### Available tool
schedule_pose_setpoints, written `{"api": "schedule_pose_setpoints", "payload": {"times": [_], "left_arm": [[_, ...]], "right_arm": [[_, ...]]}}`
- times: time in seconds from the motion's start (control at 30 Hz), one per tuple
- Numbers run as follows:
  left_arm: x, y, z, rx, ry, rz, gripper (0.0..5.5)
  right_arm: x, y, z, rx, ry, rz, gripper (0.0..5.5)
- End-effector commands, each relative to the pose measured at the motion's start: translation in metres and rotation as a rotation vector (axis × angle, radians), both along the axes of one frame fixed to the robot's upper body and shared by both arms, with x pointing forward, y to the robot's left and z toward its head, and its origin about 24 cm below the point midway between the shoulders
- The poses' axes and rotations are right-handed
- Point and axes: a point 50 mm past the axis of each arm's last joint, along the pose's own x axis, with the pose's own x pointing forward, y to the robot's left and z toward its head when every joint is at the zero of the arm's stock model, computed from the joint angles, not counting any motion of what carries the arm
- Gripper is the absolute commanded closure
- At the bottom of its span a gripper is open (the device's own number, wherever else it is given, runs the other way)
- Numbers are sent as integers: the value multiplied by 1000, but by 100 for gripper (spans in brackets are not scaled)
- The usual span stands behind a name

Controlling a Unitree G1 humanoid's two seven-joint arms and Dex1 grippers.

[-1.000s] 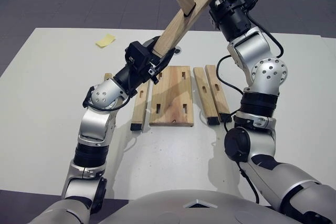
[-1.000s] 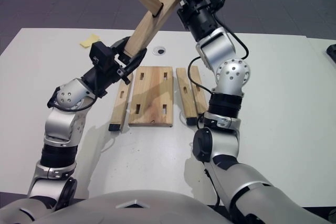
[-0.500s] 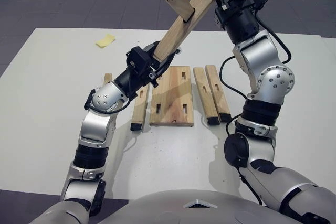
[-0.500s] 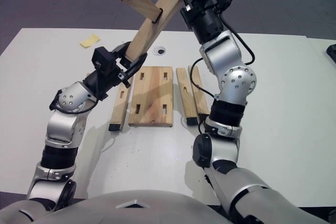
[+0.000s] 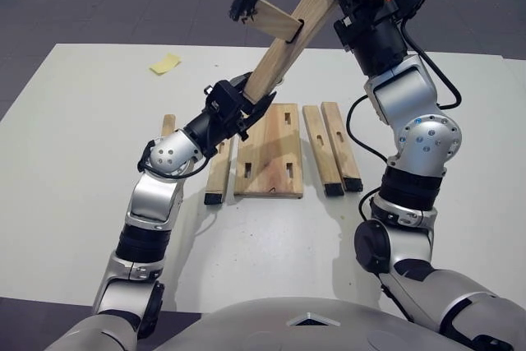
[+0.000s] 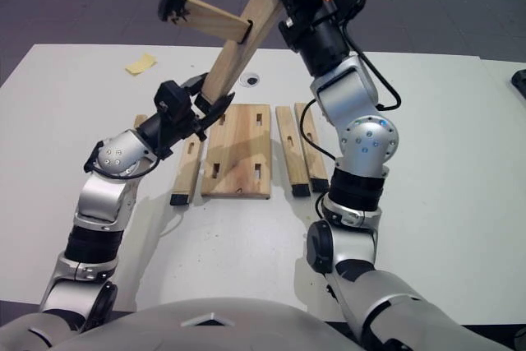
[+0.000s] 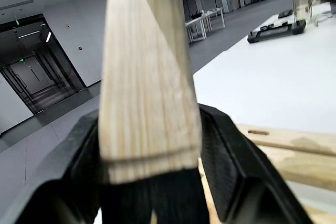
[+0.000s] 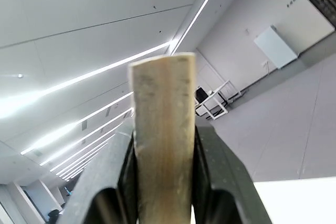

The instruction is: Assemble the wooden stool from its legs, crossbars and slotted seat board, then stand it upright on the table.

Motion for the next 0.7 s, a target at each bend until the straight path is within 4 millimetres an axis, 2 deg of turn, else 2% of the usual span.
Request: {"api": "schedule_pose_setpoints", "payload": {"times": [0.03, 0.13, 0.23, 0.3, 0.4, 0.5, 0.57, 0.7], "left_arm": [[-3, 4, -4, 106, 13, -63, 230], [-11, 3, -2, 150, 17, -137, 187], [-23, 2, -11, 355, -20, -249, 140], [-29, 4, -18, 424, 4, -320, 107], [-41, 6, -25, 559, 20, -440, 62], [-44, 8, -27, 673, -5, -484, 10], [-44, 10, -36, 768, -14, -491, 10], [-47, 4, -48, 809, -25, -505, 10]], "right_arm": [[-3, -2, 12, -15, -71, -66, 448], [-1, -2, 11, -49, -83, -114, 448], [-2, -2, 12, -117, -128, -168, 448], [-1, -4, 12, -132, -137, -185, 448], [3, -12, 6, -134, -104, -221, 448], [7, -21, 1, -111, -64, -252, 448], [9, -24, -2, -91, -40, -261, 448], [7, -23, -2, -63, -38, -253, 448]]}}
